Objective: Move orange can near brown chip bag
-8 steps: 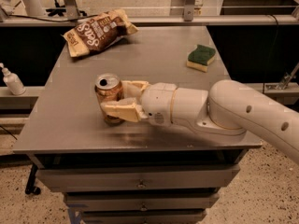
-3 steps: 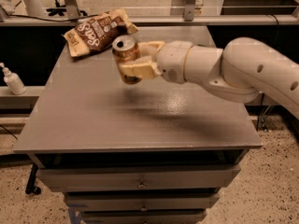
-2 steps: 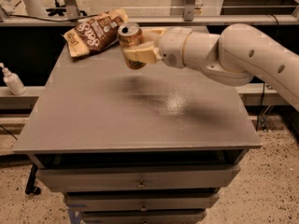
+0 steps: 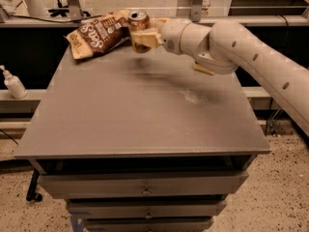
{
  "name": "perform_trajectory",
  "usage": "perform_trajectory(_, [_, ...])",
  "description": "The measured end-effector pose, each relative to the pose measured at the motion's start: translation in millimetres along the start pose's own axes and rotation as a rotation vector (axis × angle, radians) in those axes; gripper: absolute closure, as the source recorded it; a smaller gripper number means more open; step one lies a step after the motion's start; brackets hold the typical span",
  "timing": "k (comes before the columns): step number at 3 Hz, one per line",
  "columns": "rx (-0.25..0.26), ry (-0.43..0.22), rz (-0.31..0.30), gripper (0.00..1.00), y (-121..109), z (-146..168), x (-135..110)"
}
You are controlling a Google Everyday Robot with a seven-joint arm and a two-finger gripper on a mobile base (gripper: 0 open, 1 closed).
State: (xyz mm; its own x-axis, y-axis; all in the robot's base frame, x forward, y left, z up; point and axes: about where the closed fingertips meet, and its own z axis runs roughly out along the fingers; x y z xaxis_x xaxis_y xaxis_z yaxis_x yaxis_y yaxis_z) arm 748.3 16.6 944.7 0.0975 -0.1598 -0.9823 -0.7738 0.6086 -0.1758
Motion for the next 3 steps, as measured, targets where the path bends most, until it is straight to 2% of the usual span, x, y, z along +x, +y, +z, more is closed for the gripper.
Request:
perform_trajectory(1, [0.043,0.007,0.029,1.0,-31,31,13])
perform_trajectory(2, [0.074,0.046,0.044,1.0,-53,49,28])
perform_trajectory(3, [0.095,0.083,0.065,0.84,-64,54,40])
